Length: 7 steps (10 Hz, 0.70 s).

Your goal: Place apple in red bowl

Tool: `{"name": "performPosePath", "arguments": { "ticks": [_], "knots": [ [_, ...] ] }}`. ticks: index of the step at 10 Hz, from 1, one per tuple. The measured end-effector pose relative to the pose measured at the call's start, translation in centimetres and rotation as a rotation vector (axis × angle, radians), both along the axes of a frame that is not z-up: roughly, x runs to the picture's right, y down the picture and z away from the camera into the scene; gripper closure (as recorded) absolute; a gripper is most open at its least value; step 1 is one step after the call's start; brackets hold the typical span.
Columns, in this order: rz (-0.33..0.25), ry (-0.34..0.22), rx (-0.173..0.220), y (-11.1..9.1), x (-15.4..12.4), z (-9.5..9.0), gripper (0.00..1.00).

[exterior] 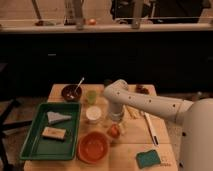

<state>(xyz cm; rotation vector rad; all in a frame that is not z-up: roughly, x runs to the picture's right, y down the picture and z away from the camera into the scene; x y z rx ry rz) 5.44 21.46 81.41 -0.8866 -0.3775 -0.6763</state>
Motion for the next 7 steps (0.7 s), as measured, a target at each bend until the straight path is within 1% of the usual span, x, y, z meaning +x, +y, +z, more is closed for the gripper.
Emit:
{"name": "performPosePath", "arguments": {
  "ticks": [4, 5, 7],
  "knots": [
    [0.076, 0.042, -0.071, -0.7, 1.1, 1.4, 0.20],
    [0.088, 0.051, -0.085, -0.8, 1.3, 1.7, 0.20],
    [0.106, 0.064, -0.099, -1.0, 1.8, 2.0, 0.20]
  ]
}}
